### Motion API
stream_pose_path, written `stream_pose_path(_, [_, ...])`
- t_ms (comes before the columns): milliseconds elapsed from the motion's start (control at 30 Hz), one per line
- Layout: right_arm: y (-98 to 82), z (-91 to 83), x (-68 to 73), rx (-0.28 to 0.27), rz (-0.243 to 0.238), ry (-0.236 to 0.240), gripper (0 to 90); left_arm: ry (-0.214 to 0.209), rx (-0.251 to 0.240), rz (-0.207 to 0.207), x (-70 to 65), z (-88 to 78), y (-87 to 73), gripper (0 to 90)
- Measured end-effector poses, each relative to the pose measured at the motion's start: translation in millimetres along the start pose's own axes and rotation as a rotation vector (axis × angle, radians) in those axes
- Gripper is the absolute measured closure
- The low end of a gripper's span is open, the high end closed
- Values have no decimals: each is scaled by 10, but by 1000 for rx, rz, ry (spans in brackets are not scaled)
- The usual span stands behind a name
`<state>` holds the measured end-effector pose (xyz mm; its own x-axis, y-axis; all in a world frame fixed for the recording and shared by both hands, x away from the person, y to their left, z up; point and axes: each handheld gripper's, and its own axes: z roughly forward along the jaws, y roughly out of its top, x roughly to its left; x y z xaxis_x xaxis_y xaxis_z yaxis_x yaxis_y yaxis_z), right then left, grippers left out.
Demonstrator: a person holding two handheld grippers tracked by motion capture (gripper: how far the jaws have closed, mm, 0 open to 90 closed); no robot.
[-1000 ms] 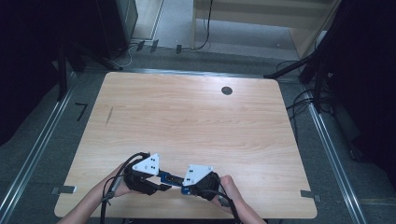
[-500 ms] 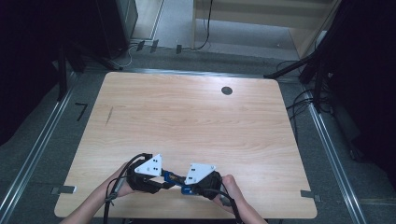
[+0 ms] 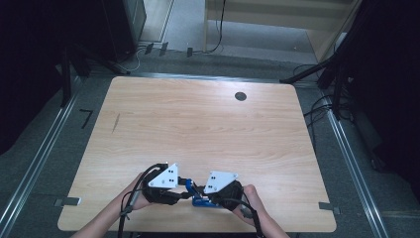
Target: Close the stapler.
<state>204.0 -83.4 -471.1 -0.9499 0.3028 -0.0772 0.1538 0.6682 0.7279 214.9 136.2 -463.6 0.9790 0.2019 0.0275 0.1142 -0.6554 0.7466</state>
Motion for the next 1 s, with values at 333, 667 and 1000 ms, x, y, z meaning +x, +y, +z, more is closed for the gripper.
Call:
stream_pose_path(333, [-64, -59, -24, 1, 23, 4, 900, -11, -12, -10, -9, 122, 47, 646])
stream_pose_path(667, [-94, -86, -27, 16, 26, -1, 900, -24, 37, -38, -25, 339, -27, 649])
stream_pose_path(1000, [-104, -100, -38, 17, 24, -5, 900, -31, 80, -77, -28, 493, -131, 652])
